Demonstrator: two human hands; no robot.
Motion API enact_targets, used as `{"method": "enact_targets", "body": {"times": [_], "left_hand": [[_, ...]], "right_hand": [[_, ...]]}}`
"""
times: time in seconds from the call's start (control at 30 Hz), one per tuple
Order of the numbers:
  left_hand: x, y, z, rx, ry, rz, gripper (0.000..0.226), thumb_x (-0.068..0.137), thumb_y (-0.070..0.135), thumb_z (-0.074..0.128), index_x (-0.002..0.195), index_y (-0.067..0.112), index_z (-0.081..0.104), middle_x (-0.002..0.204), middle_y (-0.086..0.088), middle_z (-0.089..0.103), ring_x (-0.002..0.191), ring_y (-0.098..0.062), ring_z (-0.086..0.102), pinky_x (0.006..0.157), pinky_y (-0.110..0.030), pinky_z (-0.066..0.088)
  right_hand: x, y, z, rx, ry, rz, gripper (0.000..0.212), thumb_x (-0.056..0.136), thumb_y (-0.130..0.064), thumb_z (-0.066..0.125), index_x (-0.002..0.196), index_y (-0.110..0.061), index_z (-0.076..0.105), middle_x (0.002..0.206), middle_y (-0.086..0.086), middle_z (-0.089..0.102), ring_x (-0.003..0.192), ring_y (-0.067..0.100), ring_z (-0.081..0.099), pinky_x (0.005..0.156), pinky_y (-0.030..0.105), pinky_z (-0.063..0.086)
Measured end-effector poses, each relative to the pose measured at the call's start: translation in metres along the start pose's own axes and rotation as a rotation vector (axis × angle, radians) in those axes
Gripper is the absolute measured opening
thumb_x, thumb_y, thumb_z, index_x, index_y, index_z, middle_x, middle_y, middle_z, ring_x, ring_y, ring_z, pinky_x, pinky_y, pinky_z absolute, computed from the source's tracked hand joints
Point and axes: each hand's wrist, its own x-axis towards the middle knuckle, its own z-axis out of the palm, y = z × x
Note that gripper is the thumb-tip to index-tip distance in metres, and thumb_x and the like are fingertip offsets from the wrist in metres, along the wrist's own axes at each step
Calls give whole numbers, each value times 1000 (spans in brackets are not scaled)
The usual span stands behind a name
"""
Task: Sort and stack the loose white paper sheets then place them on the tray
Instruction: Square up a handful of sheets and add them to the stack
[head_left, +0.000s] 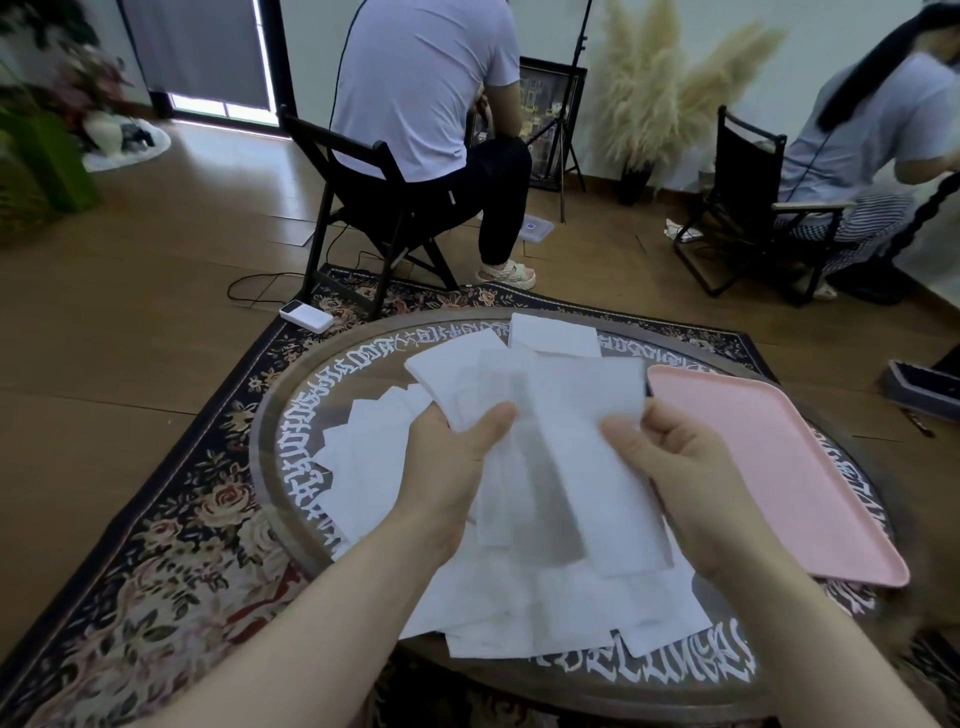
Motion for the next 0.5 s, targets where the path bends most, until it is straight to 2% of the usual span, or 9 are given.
{"method": "enact_targets", "body": {"times": [0.1, 0.2, 0.33, 0.5], "left_hand": [[-1, 1, 1, -5, -33, -2, 14, 87, 18, 72, 100, 17, 72, 95, 0, 77, 88, -20, 74, 74, -38, 59], [-2, 2, 1, -14, -59, -20, 10, 88, 19, 70, 98, 17, 72, 94, 0, 77, 87, -20, 74, 75, -38, 59], [-3, 2, 2, -34, -89, -37, 8, 90, 18, 68, 95, 17, 73, 94, -2, 77, 86, -19, 74, 72, -35, 59], [-3, 0, 4, -49, -95, -39, 9, 91, 17, 67, 98, 16, 73, 96, -3, 77, 88, -20, 74, 74, -36, 58]], "right_hand": [[-1, 8, 4, -111, 5, 50, 20, 86, -16, 67, 101, -3, 68, 90, 13, 77, 71, 20, 73, 55, 26, 57], [1, 9, 4, -104, 12, 59, 20, 88, -15, 66, 102, -1, 67, 89, 13, 77, 69, 19, 73, 53, 25, 55], [0, 9, 5, -78, 23, 54, 32, 81, -23, 69, 103, 0, 64, 89, 15, 76, 71, 23, 73, 57, 30, 58], [-1, 9, 8, -22, 23, 41, 28, 85, -20, 65, 107, -2, 63, 93, 14, 77, 78, 24, 75, 63, 32, 61]]}}
